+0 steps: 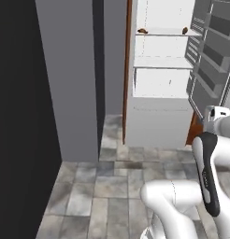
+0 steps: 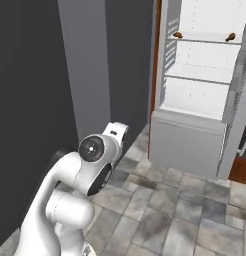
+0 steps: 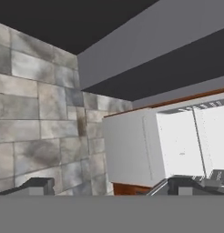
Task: Gather the bell pepper and corn from the fridge and place them on a tray on the dining counter. Then gather the chicken drumsticks from the fridge and place them on the other tray.
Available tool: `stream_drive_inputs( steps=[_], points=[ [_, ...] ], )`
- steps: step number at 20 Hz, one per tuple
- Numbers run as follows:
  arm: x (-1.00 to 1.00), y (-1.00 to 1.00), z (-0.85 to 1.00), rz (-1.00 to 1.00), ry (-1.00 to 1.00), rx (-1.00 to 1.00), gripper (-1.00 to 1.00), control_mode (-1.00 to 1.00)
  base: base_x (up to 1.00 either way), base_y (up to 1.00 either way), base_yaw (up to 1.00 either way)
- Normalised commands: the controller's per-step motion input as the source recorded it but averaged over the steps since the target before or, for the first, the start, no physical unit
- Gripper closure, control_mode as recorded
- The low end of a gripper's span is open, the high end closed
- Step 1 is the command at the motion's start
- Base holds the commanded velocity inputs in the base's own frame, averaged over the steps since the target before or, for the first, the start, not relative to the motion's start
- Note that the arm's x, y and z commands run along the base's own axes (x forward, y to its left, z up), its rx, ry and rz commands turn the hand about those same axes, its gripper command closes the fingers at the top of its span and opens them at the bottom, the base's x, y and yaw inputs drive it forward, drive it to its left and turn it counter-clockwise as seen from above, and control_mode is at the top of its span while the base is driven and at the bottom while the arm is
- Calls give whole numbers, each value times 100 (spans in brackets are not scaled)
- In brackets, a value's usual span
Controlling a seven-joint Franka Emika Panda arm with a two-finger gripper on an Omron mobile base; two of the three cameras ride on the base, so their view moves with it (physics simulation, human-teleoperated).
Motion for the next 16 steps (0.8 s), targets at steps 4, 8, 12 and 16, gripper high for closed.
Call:
stream_drive_inputs(
  steps=[4,8,12,16],
  points=[
    [0,0,0,0,0,0,-100,100,62,-49,-3],
    [0,0,0,0,0,0,-100,100,51,-46,-11],
    [0,0,0,0,0,0,-100,100,49,-33,-15],
    [0,0,0,0,0,0,-100,100,46,-26,-17]
  ],
)
